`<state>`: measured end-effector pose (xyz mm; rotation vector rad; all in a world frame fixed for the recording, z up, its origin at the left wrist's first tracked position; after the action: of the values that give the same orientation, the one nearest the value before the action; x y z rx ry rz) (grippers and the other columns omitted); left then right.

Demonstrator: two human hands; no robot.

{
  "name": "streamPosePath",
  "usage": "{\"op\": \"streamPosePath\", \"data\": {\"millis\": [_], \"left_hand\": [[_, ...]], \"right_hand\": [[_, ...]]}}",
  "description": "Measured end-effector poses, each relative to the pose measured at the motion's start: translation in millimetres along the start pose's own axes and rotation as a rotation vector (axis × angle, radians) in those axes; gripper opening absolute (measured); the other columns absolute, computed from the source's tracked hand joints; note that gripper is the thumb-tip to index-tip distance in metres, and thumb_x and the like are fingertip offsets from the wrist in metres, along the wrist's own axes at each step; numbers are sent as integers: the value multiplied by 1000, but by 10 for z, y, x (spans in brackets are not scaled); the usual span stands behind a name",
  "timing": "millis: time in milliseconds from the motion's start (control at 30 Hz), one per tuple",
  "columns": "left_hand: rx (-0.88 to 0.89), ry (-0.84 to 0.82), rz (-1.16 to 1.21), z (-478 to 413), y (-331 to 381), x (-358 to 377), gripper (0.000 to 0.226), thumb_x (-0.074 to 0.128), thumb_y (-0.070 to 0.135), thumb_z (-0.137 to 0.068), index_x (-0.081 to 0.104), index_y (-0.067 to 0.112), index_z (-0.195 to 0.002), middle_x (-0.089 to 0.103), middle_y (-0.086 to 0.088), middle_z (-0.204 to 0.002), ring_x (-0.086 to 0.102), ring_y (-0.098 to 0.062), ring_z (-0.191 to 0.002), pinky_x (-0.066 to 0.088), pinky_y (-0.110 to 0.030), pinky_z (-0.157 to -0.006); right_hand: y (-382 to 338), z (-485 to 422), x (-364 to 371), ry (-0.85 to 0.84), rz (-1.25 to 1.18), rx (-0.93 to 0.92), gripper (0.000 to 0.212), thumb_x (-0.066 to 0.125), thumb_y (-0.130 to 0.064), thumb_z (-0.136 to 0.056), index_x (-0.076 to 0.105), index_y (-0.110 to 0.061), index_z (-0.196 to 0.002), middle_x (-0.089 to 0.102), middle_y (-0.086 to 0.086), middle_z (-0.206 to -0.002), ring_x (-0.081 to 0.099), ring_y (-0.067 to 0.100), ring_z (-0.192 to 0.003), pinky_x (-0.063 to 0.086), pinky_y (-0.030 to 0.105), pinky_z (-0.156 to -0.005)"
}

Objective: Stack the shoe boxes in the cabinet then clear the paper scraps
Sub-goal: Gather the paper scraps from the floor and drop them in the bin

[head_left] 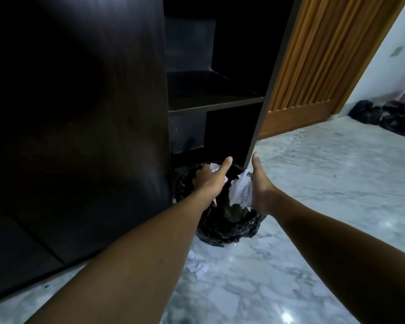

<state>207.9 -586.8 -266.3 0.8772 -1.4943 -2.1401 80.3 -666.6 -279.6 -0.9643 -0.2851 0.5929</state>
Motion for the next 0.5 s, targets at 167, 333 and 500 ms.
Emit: {"op": "streamPosePath", "data": {"millis": [167, 333, 500], "left_hand": [[-50, -159, 19, 62, 3, 160, 70, 27, 79, -92, 62, 26, -122, 60, -3, -128, 52, -28, -124, 36, -35, -96], [-17, -111, 27, 164, 54, -24, 58, 26, 68, -100, 61, 24, -114, 56, 8, -100, 53, -8, -89, 35, -28, -80], [93, -2, -149, 537, 339, -555, 33, 42, 54, -103, 56, 28, -88, 55, 7, -91, 54, -17, -86, 41, -31, -74]], "right_hand": [[-169, 227, 59, 30, -72, -165, 85, 12, -73, -96, 55, -13, -139, 63, 9, -116, 59, 17, -92, 43, 33, -70], [-276, 172, -61, 107, -108, -183, 93, 18, -80, -91, 47, -12, -146, 58, 15, -139, 59, 29, -117, 42, 39, -91], [-640, 593, -17, 122, 25, -249, 90, 31, -82, -88, 47, -14, -144, 57, 7, -136, 61, 32, -113, 52, 46, -95]]}}
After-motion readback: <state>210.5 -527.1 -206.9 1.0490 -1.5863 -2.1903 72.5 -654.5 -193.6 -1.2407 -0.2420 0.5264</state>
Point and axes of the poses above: each hand's wrist, its own z-axis away from the middle knuckle, its own x-axis out of the palm, y = z × x, the point moved 9 cm from there along -z, towards the middle knuckle
